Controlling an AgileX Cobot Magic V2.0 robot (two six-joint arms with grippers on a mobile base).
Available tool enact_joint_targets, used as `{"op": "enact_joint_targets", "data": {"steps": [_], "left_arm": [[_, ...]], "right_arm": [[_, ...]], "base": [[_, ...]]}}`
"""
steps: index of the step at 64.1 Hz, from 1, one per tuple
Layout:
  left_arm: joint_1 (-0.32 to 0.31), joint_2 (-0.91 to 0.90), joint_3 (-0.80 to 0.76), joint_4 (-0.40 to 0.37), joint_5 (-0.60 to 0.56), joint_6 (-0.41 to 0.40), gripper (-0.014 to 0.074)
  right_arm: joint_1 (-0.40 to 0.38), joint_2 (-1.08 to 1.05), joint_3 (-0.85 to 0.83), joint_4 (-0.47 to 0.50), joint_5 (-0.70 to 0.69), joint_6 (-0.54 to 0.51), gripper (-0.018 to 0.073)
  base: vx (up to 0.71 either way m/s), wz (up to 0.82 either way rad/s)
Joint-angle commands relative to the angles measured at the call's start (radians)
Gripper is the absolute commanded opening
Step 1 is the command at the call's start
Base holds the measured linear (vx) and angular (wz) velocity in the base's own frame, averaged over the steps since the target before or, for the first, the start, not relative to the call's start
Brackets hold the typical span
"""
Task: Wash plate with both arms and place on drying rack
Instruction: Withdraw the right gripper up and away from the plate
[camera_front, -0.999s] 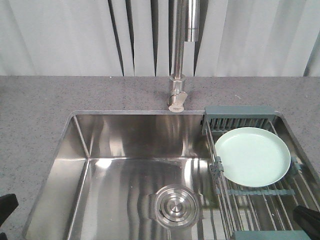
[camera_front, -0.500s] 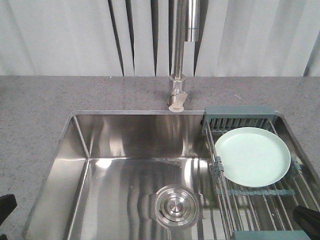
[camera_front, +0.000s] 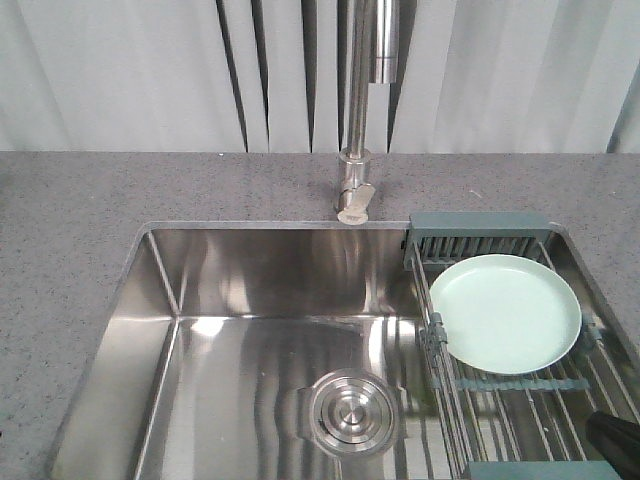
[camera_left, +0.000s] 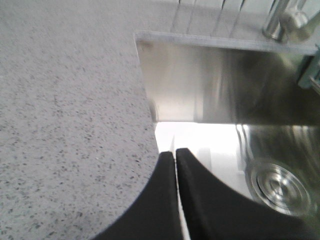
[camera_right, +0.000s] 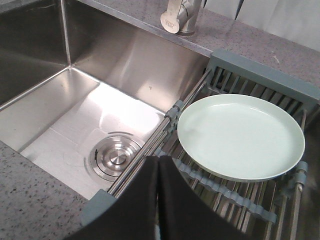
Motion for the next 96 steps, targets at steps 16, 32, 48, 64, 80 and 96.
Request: {"op": "enact_joint_targets", "data": {"steps": [16, 32, 48, 64, 80, 96], "left_arm": [[0.006, -0.18, 0.041, 0.152, -0.092, -0.014, -0.0006], [0.151, -0.305, 0.041, 0.212, -0.094, -0.015, -0.0006], [0.205, -0.305, 0.041, 0.213, -0.132, -0.016, -0.0006], [0.205, -0.305, 0.04, 0.213, -0.132, -0.015, -0.0006], [0.205, -0.304, 0.04, 0.213, -0.132, -0.015, -0.0006], [0.205, -0.304, 0.04, 0.213, -0.132, -0.015, -0.0006]], "right_arm": [[0.002, 0.008, -0.026, 0.023, -0.058, -0.003, -0.0004], [0.002, 0.008, -0.026, 0.023, -0.058, -0.003, -0.0004], [0.002, 0.008, -0.026, 0.023, -0.05, -0.003, -0.0004], [0.002, 0.008, -0.026, 0.023, -0.05, -0.003, -0.0004], [0.002, 0.008, -0.026, 0.023, -0.05, -0.003, -0.0004], [0.002, 0.008, -0.026, 0.023, -0.05, -0.003, -0.0004]], "base": [[0.0, 0.0], [0.0, 0.0], [0.0, 0.0], [0.0, 0.0], [0.0, 0.0], [0.0, 0.0]]}}
